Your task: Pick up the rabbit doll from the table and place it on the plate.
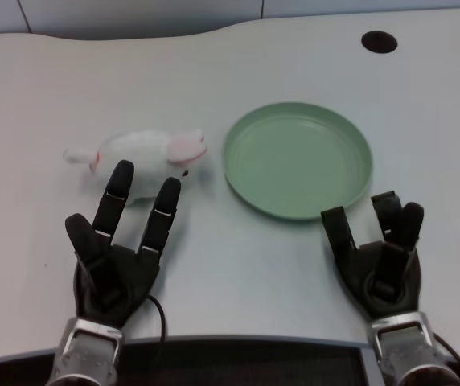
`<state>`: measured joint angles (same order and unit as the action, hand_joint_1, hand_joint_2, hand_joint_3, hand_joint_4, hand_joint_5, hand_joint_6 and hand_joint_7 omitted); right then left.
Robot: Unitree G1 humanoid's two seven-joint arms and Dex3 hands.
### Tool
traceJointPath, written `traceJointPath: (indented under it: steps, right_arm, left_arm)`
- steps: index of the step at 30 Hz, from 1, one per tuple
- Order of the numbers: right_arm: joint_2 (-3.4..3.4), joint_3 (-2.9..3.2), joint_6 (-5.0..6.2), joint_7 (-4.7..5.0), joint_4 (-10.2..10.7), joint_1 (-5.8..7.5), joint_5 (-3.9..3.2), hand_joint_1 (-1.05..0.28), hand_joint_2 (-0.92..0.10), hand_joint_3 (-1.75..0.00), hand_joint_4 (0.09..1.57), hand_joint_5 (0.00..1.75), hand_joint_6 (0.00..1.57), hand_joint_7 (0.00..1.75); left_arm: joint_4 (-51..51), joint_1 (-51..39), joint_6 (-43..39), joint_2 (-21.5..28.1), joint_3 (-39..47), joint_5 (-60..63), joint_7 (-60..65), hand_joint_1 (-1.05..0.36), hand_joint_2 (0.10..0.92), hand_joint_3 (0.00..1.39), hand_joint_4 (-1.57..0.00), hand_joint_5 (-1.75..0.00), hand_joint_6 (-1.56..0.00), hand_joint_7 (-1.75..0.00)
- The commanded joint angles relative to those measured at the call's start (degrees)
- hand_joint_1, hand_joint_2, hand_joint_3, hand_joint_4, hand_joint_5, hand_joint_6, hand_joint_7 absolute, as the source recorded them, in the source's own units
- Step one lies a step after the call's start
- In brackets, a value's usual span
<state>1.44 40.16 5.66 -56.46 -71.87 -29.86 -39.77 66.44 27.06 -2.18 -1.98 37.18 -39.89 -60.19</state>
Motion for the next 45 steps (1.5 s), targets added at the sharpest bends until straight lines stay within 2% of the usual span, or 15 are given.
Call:
traceJointPath:
  steps: [1, 15, 19, 21, 26, 29, 35, 36, 37, 39, 43, 44, 45]
  right_arm:
    - [-0.06, -0.53, 0.49, -0.10, 0.5, -2.61, 0.39, -0.56, -0.92, -0.10, 0.81, 1.75, 0.68, 1.60]
    - [-0.03, -0.24, 0.29, 0.10, 0.7, -2.31, 0.73, -0.56, -0.92, -0.10, 0.81, 1.75, 0.68, 1.59]
    - [-0.08, -0.05, 0.00, -0.50, 0.6, -2.22, 0.63, -0.56, -0.92, -0.10, 0.81, 1.75, 0.68, 1.59]
    - [-0.04, -0.06, 0.04, -0.29, 0.6, -2.17, 0.68, -0.56, -0.92, -0.10, 0.81, 1.75, 0.68, 1.59]
    - [0.21, 0.07, -0.07, -0.14, 0.6, -2.19, 0.55, -0.56, -0.92, -0.09, 0.81, 1.75, 0.69, 1.59]
    - [0.41, 0.18, 0.27, -0.40, 0.6, -2.24, 0.47, -0.56, -0.92, -0.11, 0.80, 1.75, 0.69, 1.59]
    - [0.44, 0.24, 0.30, -0.44, 0.6, -2.25, 0.50, -0.56, -0.92, -0.11, 0.80, 1.75, 0.68, 1.60]
    - [0.59, 0.12, 0.38, -0.12, 0.4, -2.43, 0.68, -0.56, -0.92, -0.11, 0.80, 1.75, 0.68, 1.60]
    - [0.70, 0.03, 0.43, 0.11, 0.3, -2.56, 0.81, -0.57, -0.92, -0.10, 0.80, 1.75, 0.68, 1.59]
    - [0.82, -0.05, 0.49, 0.36, 0.2, -2.70, 0.96, -0.57, -0.92, -0.10, 0.80, 1.75, 0.68, 1.59]
    - [0.77, 0.13, -0.09, 0.02, 0.1, -2.99, 0.74, -0.55, -0.92, -0.10, 0.80, 1.75, 0.69, 1.59]
    - [0.72, 0.07, 0.05, 0.24, 0.1, -3.12, 0.85, -0.55, -0.92, -0.10, 0.80, 1.75, 0.69, 1.60]
    - [0.65, 0.00, 0.16, 0.55, 0.0, -3.26, 0.97, -0.57, -0.92, -0.09, 0.80, 1.75, 0.69, 1.60]
  left_arm:
    - [-1.4, -1.4, -0.1, 0.3, -0.3, 0.0, -0.2, -0.80, 0.921, 0.50, -0.22, -0.31, -0.32, -0.02]
    - [-2.6, -2.7, 0.7, 0.2, -0.4, -0.2, -0.5, -0.79, 0.921, 0.53, -0.24, -0.31, -0.33, -0.02]
    - [-2.7, -2.9, 0.4, 0.1, -0.5, -0.3, -0.4, -0.79, 0.921, 0.53, -0.24, -0.31, -0.33, -0.01]
    - [-3.2, -3.1, -0.3, 0.0, -0.7, -0.1, -0.3, -0.79, 0.921, 0.52, -0.24, -0.31, -0.33, -0.01]
    - [-8.2, -3.6, -9.2, 0.2, -3.8, 3.8, 1.6, -0.72, 0.921, 0.43, -0.28, -0.33, -0.38, -0.03]
    - [-12.2, -3.4, -10.0, 1.4, -5.4, 4.9, 3.6, -0.68, 0.921, 0.28, -0.30, -0.33, -0.40, -0.02]
    - [-14.1, -4.1, -9.7, 1.5, -6.7, 4.5, 4.9, -0.68, 0.921, 0.24, -0.30, -0.32, -0.41, -0.02]
    - [-14.7, -2.0, -13.7, 3.9, -7.9, 7.1, 5.2, -0.68, 0.921, 0.24, -0.30, -0.32, -0.41, -0.02]
    - [-15.0, -0.4, -16.8, 5.8, -8.8, 9.0, 5.4, -0.64, 0.920, 0.14, -0.41, -0.27, -0.41, -0.01]
    - [-14.9, 1.3, -20.4, 7.7, -9.9, 11.0, 5.7, -0.62, 0.921, 0.09, -0.48, -0.21, -0.42, -0.01]
    - [-11.9, 3.7, -31.1, 10.2, -13.0, 17.3, 9.7, -0.67, 0.921, 0.03, -0.55, -0.14, -0.45, -0.01]
    - [-10.6, 5.0, -35.8, 11.8, -14.9, 21.3, 12.6, -0.67, 0.921, 0.03, -0.55, -0.14, -0.45, -0.01]
    - [-9.4, 6.5, -40.7, 13.6, -16.9, 25.9, 15.9, -0.74, 0.893, 0.01, -0.54, -0.09, -0.46, -0.01]
